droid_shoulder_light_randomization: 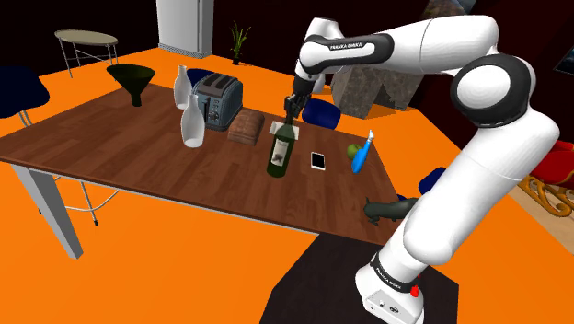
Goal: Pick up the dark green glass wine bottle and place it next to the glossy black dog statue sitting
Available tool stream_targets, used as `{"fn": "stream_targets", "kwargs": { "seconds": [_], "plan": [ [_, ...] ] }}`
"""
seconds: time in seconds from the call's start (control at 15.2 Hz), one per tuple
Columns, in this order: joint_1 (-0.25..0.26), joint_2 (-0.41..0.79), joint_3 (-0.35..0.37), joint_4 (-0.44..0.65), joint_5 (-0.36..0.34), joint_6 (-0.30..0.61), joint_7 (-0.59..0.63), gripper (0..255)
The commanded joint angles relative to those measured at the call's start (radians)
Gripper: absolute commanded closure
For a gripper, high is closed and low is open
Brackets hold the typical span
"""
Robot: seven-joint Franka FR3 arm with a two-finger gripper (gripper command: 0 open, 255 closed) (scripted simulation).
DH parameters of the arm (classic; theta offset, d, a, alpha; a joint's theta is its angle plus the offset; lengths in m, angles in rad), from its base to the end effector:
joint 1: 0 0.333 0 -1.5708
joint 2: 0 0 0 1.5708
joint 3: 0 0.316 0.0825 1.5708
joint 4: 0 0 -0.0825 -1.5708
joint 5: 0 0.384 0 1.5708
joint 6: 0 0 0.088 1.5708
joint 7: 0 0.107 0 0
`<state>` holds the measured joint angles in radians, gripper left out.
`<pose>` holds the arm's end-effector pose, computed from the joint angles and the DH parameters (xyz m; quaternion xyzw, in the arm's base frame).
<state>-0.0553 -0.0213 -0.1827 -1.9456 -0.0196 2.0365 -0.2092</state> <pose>0.5478 -0.1346 0.4985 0.9984 -0.0106 0.0529 0.0193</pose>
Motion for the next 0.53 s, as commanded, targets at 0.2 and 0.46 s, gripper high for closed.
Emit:
{"fn": "stream_targets", "kwargs": {
  "seconds": [0.2, 0.46],
  "plan": [
    [0.0, -0.009, 0.001, 0.061, -0.001, -0.069, 0.0, 255],
    [0.001, -0.012, 0.001, 0.111, -0.001, -0.122, 0.0, 255]
  ]
}}
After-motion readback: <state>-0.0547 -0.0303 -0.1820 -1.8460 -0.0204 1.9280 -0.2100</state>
